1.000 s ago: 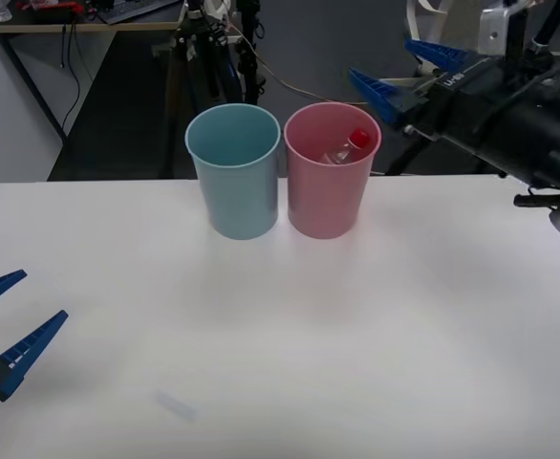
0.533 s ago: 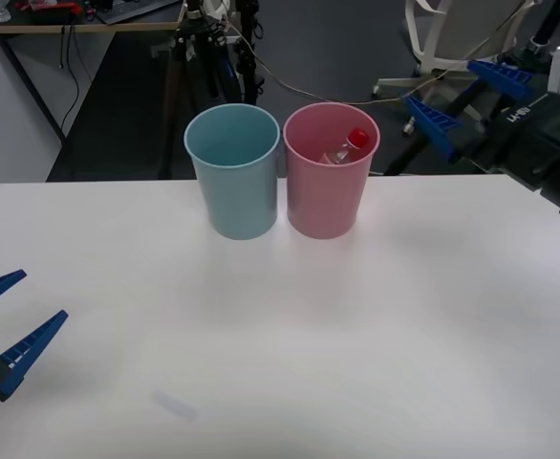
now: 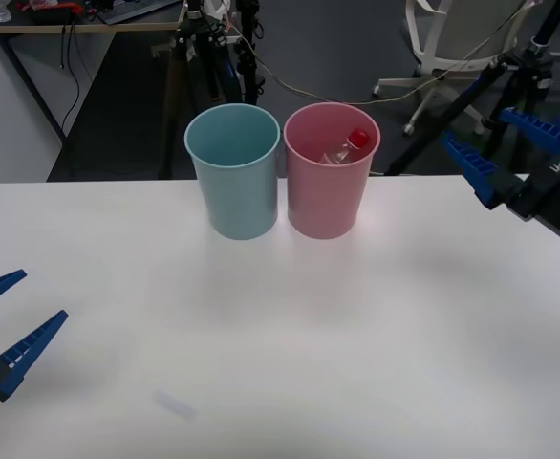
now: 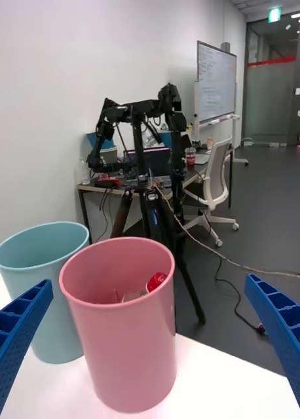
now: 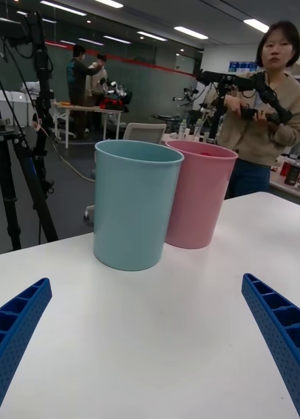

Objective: Grasp the object on the table and drop it into the matching bin: aluminum can to the light blue bin, PET bottle to the pink bin.

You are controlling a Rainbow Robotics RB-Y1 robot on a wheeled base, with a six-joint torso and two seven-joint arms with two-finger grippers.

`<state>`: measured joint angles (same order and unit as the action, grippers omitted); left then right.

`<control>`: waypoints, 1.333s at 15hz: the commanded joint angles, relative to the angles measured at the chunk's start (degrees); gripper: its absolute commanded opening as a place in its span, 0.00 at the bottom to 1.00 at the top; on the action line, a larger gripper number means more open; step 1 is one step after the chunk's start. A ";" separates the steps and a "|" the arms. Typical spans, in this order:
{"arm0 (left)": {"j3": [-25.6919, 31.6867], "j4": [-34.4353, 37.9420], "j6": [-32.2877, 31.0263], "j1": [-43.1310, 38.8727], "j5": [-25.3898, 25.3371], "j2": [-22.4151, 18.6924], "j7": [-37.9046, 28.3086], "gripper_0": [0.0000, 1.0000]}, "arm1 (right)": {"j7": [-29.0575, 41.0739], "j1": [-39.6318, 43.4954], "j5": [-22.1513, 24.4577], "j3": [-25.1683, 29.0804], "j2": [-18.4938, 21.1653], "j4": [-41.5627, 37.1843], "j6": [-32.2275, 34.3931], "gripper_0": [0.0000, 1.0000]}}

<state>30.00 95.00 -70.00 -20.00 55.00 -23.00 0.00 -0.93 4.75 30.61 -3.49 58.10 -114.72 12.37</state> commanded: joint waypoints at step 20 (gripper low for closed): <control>0.00 0.00 0.00 0.00 0.00 0.00 0.00 1.00 | 10.87 20.82 33.72 17.46 -29.01 -2.00 28.23 1.00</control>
<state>30.00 95.00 -70.00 -20.00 55.00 -23.00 0.00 9.88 25.57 64.21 14.02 29.15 -116.73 40.70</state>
